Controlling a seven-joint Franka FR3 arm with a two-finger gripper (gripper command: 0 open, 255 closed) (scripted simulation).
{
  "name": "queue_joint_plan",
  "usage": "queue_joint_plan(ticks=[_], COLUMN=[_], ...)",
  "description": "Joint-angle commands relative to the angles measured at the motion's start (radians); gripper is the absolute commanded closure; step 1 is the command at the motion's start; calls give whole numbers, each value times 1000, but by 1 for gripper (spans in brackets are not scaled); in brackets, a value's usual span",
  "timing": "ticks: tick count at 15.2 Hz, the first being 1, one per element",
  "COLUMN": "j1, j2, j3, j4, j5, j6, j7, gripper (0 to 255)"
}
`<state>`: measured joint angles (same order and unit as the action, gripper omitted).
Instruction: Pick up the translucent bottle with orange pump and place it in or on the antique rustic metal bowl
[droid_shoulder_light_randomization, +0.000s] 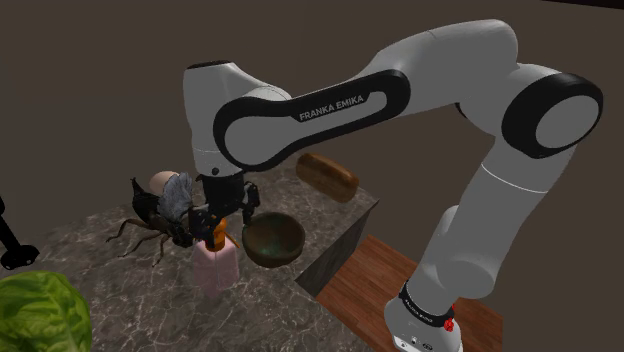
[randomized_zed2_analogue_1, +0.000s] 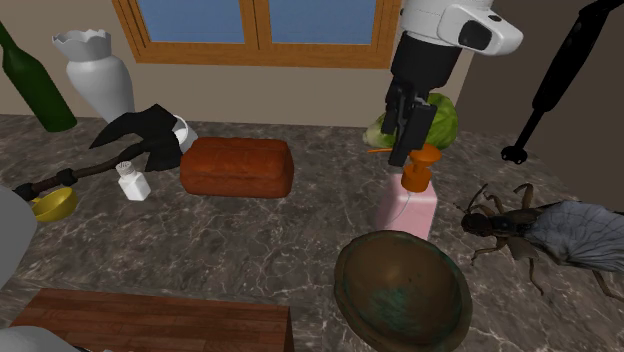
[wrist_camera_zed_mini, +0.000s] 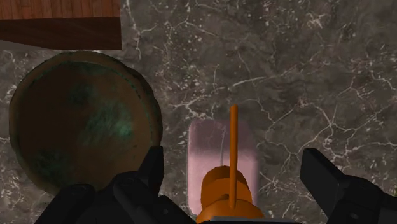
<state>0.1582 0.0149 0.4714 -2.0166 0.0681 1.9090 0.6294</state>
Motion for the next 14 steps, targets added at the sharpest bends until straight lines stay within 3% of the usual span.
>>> queue_joint_plan(ticks=[1,5,12,13,14], j1=[2,4,4,4,4], j2=[12,23,23,23,23], j3=[2,4,4,4,4], j4=[-12,-49,-49,-49,-49], j5=[-5,-8,-8,-8,-8], j6=[24,71,71,71,71], j7=[4,8,8,8,8], gripper=[0,0,0,255,255])
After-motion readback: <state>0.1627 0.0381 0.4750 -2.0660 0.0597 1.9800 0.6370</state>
